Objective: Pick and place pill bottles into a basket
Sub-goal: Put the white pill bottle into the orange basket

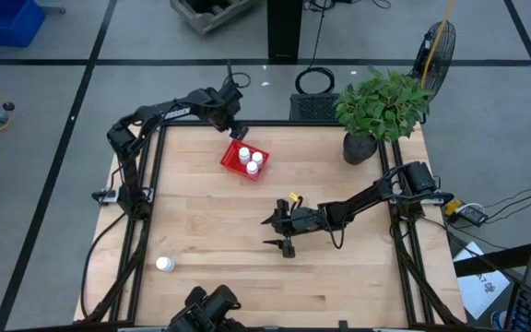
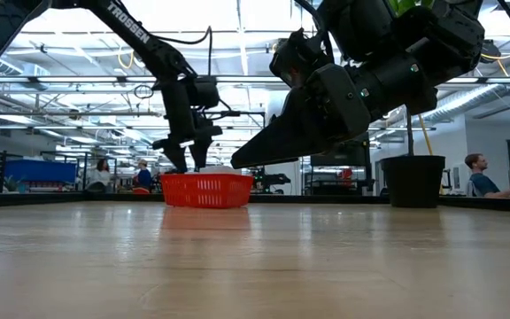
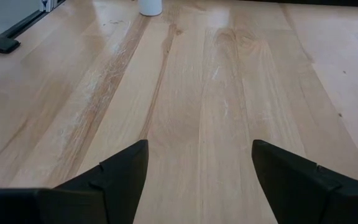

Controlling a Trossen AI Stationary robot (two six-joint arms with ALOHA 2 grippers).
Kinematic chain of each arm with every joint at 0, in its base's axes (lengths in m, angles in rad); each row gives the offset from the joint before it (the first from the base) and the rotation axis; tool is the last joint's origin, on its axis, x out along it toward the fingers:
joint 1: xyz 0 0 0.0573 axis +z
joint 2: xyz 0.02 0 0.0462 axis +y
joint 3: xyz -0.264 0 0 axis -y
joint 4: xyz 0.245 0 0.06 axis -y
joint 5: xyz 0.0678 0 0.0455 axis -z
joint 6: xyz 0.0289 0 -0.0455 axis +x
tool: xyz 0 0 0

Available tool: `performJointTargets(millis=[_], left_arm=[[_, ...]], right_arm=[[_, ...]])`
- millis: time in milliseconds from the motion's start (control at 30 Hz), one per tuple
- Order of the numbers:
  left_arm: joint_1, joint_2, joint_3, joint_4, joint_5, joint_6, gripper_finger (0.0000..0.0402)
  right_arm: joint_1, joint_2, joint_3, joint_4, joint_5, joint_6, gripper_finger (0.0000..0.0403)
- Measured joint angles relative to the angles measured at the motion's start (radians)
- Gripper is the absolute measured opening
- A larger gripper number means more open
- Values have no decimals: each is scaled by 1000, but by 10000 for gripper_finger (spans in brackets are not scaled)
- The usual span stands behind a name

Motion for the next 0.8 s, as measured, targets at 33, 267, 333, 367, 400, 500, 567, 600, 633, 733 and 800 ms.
performJointTargets(millis=[33,267,333,367,400,500,567,600,633,733,800], left_arm=[[0,0,0,0,0,0,271],[0,0,0,3,9,0,271],[-1,4,0,6,15,0,271],[0,8,0,4,19,0,271],[0,15,0,3,19,0,271],[-1,34,0,2,28,0,271],[-5,46,0,2,28,-1,271],[-5,52,0,0,28,0,271],[-5,55,0,-2,32,-1,271],[-5,54,0,-1,44,9,261],[-5,53,0,-1,45,11,241]], right_arm=[[0,0,0,0,0,0,276],[0,0,0,0,0,0,276],[0,0,0,0,0,0,276],[0,0,0,0,0,0,276],[0,0,0,0,0,0,276],[0,0,0,0,0,0,276],[0,0,0,0,0,0,276],[0,0,0,0,0,0,276],[0,0,0,0,0,0,276],[0,0,0,0,0,0,276],[0,0,0,-2,0,0,276]])
